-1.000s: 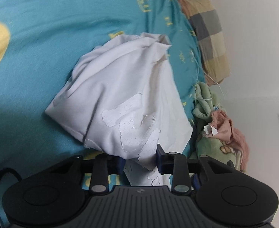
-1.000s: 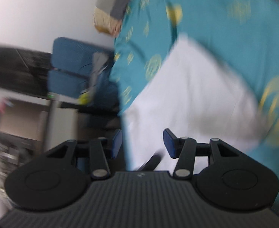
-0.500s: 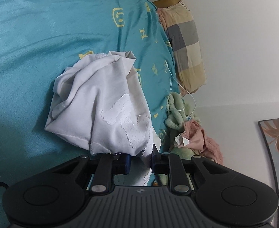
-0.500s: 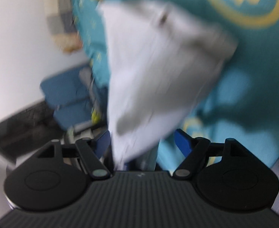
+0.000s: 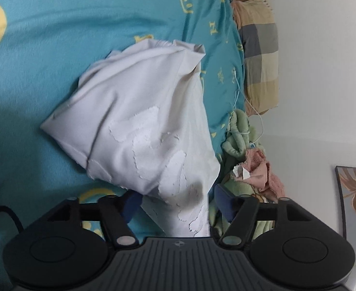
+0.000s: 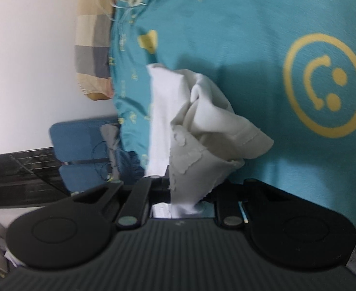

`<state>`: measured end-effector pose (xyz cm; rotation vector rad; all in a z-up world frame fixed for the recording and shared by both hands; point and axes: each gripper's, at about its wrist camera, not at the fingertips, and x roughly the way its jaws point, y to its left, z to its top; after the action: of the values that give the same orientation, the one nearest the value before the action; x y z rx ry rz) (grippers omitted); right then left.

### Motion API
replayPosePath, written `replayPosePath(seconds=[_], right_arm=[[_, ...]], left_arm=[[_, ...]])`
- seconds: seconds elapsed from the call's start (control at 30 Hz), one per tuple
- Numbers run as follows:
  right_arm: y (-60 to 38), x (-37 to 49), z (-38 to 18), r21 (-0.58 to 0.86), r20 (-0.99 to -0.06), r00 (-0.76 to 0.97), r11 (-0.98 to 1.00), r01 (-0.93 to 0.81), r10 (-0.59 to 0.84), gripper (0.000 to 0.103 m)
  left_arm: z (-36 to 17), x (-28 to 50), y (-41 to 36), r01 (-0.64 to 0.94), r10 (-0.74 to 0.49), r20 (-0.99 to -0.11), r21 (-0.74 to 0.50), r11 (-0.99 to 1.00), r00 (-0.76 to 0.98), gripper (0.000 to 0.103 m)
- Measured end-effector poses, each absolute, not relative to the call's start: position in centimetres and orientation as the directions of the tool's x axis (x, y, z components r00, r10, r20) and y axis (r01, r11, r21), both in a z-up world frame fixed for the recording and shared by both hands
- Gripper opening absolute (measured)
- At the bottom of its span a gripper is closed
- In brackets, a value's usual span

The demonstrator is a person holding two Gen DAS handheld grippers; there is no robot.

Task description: Fold clothes

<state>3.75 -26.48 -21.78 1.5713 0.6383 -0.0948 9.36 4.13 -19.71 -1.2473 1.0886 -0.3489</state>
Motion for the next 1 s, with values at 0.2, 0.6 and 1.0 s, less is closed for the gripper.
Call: replayPosePath(seconds=[0.2,0.6,1.0], right_arm=[[-27.0,2.0,-19.3,0.921,-0.372,0.854,0.030,0.388,0.363,0.015],[-33.7,-5.3,-12.7,0.947,-0.313,0.907,0.024,0.320,0.283,0.016],[-57.0,-11.0,10.2,0.916,-0.212,0.977,0.342,0.207,-0.025,0.016]], left_arm=[[-20.3,8.6,4.9,-0.342,-0.712,-0.470,-0.880,0.331,0.521,0.068],[-11.8,7.3,-2.2,-0.209,-0.754,-0.415,-0.910,0.359,0.510,0.033],[9.1,13.2,-31.5,0.056,-0.936,-0.162,-0.981,0.188,0.311,0.031]])
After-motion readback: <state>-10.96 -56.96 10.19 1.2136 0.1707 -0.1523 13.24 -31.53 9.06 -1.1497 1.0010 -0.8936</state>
